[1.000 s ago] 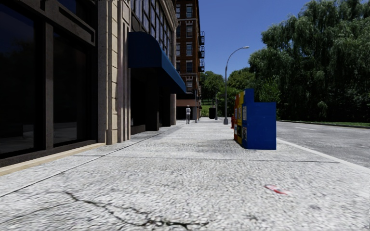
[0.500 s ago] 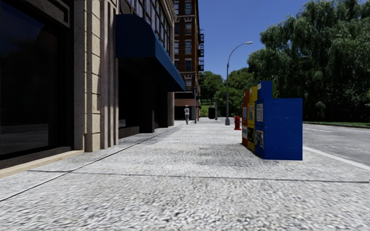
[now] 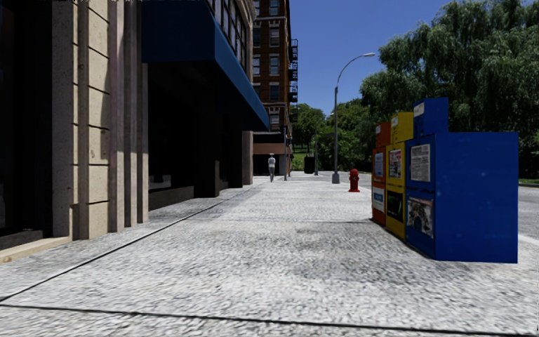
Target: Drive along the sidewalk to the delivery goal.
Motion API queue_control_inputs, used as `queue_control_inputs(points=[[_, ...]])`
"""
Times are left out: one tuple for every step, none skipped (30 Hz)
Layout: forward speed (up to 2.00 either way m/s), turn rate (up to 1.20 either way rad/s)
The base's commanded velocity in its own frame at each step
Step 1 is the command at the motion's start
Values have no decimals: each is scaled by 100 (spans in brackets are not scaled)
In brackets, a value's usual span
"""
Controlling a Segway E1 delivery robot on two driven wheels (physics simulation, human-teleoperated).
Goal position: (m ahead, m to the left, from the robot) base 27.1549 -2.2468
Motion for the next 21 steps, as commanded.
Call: queue_control_inputs(points=[[200, 0], [200, 0], [200, 0], [200, 0], [200, 0], [200, 0], [200, 0], [200, 0], [200, 0], [200, 0], [200, 0], [200, 0], [200, 0], [200, 0], [200, 0], [200, 0], [200, 0], [200, 0], [200, 0], [200, 0], [200, 0]])
